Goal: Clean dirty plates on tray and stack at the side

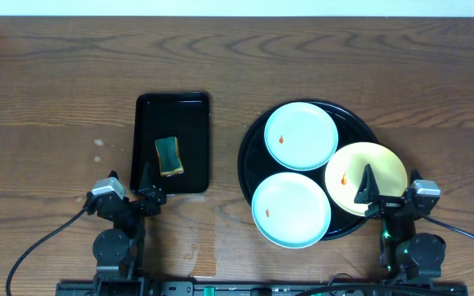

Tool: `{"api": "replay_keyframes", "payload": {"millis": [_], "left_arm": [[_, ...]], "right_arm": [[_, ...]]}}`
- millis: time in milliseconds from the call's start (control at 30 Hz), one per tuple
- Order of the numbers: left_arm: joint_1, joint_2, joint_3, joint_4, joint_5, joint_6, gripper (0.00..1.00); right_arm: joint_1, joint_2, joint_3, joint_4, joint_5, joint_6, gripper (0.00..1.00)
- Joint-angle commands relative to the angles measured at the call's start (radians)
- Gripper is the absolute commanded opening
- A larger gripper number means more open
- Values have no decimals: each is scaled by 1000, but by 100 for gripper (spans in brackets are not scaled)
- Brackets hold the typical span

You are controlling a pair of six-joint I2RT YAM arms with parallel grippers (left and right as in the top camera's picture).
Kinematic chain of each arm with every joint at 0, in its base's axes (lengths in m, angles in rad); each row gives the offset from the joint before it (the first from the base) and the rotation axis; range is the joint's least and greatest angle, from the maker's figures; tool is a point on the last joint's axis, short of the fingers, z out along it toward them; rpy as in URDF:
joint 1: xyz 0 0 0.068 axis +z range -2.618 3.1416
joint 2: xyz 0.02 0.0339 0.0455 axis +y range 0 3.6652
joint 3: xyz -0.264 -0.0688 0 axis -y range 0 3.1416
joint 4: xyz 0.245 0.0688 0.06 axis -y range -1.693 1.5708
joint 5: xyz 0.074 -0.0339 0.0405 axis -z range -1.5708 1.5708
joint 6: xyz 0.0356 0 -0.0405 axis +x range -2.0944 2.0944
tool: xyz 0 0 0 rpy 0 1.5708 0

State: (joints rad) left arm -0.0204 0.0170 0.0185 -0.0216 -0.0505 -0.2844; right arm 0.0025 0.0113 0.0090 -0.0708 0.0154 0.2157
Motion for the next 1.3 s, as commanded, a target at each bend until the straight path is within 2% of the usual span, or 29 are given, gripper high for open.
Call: {"api": "replay_keyframes", "payload": {"millis": [0, 533, 700, 900, 1100, 1267], "left_arm": [[5, 2, -14, -46, -10, -1, 83], [5, 2, -14, -46, -6, -2, 83], [5, 2, -14, -41, 102, -2, 83], [5, 2, -2, -38, 218, -5, 83], [5, 10, 108, -55, 284, -36, 83], [5, 112, 296, -152, 283, -35, 83]], "right_arm": [[5, -4, -4, -1, 6, -4, 99], [6, -4, -4, 0, 3, -4, 99], [6, -4, -3, 2, -24, 56, 99], [6, -3, 5, 3, -169, 76, 99], [5, 19, 119, -29, -222, 75, 99], [6, 162, 324, -139, -275, 36, 99]]}}
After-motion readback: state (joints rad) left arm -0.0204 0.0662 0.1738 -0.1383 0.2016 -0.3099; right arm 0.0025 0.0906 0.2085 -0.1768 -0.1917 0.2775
